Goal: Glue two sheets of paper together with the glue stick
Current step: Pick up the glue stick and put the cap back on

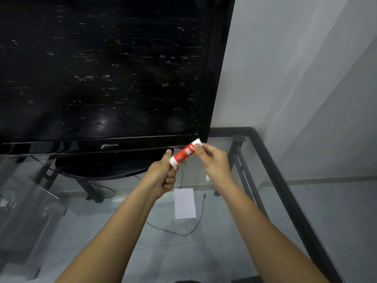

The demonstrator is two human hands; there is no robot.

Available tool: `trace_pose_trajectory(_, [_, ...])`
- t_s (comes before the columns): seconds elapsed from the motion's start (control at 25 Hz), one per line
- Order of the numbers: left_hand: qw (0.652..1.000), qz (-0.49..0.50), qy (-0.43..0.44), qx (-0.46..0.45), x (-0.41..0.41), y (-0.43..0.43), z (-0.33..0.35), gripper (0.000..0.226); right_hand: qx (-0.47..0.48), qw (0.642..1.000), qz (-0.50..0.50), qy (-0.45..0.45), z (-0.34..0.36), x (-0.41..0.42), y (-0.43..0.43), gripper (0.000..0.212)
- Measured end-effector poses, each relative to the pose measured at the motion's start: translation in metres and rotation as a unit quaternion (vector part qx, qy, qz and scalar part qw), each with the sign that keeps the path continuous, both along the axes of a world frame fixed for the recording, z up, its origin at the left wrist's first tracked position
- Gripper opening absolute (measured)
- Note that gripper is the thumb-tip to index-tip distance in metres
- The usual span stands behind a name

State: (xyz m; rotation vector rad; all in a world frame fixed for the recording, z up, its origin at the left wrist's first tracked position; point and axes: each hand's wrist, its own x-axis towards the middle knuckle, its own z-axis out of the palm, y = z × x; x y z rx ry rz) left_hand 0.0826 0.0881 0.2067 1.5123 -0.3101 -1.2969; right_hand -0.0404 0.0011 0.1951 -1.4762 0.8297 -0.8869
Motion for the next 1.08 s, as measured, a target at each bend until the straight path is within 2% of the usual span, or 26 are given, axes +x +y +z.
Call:
trace_pose_trajectory(0.08, [0.998, -0.001, -0.032, -0.052, 0.000, 0.001, -0.003, 0.051, 0.000, 1.000, -0.007, 0.000, 0.000, -0.002, -0.002, 0.004])
trace_pose_trajectory(0.16, [0.988, 0.000, -0.028, -0.152, 0.000, 0.003, -0.005, 0.029, -0.005, 1.000, -0.016, -0.007, 0.002, -0.004, -0.004, 0.004])
trace_pose_trajectory(0.24, [0.976, -0.017, -0.042, -0.214, 0.003, 0.005, -0.009, 0.019, -0.004, 1.000, -0.020, -0.012, 0.003, -0.004, -0.006, 0.004])
trace_pose_trajectory(0.32, [0.974, -0.031, -0.097, -0.203, 0.004, 0.005, -0.012, 0.027, -0.004, 1.000, -0.016, -0.009, 0.003, -0.004, -0.006, 0.010])
trace_pose_trajectory(0.4, [0.980, -0.035, -0.122, -0.151, 0.003, 0.003, -0.011, 0.042, -0.001, 1.000, -0.006, -0.003, 0.002, -0.002, -0.006, 0.012])
trace_pose_trajectory(0.44, [0.987, -0.034, -0.094, -0.122, 0.004, 0.002, -0.010, 0.045, 0.002, 1.000, -0.003, 0.000, 0.002, -0.001, -0.006, 0.011])
trace_pose_trajectory(0.48, [0.995, -0.035, -0.028, -0.090, 0.007, 0.000, -0.008, 0.047, 0.006, 1.000, -0.001, 0.002, 0.002, 0.000, -0.006, 0.010])
trace_pose_trajectory(0.52, [0.995, -0.043, 0.078, -0.053, 0.011, -0.001, -0.006, 0.049, 0.009, 1.000, 0.001, 0.005, 0.003, 0.000, -0.007, 0.011])
trace_pose_trajectory(0.6, [0.960, -0.070, 0.270, -0.011, 0.018, 0.000, -0.001, 0.053, 0.009, 1.000, 0.008, 0.011, 0.001, 0.002, -0.008, 0.013])
trace_pose_trajectory(0.64, [0.948, -0.072, 0.311, -0.008, 0.019, 0.000, 0.000, 0.055, 0.007, 1.000, 0.013, 0.013, 0.001, 0.003, -0.009, 0.015])
trace_pose_trajectory(0.68, [0.948, -0.069, 0.311, -0.006, 0.019, -0.001, 0.000, 0.056, 0.007, 1.000, 0.015, 0.015, 0.001, 0.003, -0.010, 0.016])
trace_pose_trajectory(0.72, [0.967, -0.062, 0.249, -0.007, 0.018, -0.003, 0.000, 0.057, 0.008, 1.000, 0.011, 0.015, 0.001, 0.003, -0.011, 0.016])
trace_pose_trajectory(0.76, [0.991, -0.048, 0.125, -0.017, 0.015, -0.003, -0.002, 0.054, 0.011, 1.000, 0.003, 0.013, 0.000, 0.003, -0.013, 0.015])
trace_pose_trajectory(0.8, [0.998, -0.026, -0.043, -0.049, 0.012, -0.003, -0.004, 0.048, 0.014, 1.000, -0.007, 0.009, 0.000, 0.003, -0.016, 0.014])
trace_pose_trajectory(0.84, [0.971, -0.010, -0.219, -0.094, 0.009, -0.003, -0.008, 0.040, 0.016, 1.000, -0.018, 0.009, 0.000, 0.003, -0.019, 0.014])
trace_pose_trajectory(0.88, [0.921, -0.017, -0.365, -0.138, 0.008, -0.001, -0.013, 0.034, 0.017, 0.999, -0.026, 0.013, -0.002, 0.004, -0.021, 0.015])
trace_pose_trajectory(0.92, [0.870, -0.032, -0.464, -0.165, 0.008, -0.001, -0.019, 0.037, 0.020, 0.999, -0.029, 0.020, -0.005, 0.005, -0.023, 0.016])
trace_pose_trajectory(0.96, [0.836, -0.042, -0.519, -0.174, 0.009, -0.002, -0.025, 0.041, 0.023, 0.999, -0.030, 0.026, -0.008, 0.006, -0.025, 0.018])
trace_pose_trajectory(1.0, [0.817, -0.042, -0.549, -0.169, 0.009, -0.003, -0.031, 0.042, 0.025, 0.999, -0.028, 0.030, -0.011, 0.007, -0.026, 0.019])
trace_pose_trajectory(1.08, [0.800, -0.021, -0.577, -0.166, 0.011, -0.007, -0.041, 0.038, 0.031, 0.999, -0.018, 0.038, -0.021, 0.011, -0.029, 0.021])
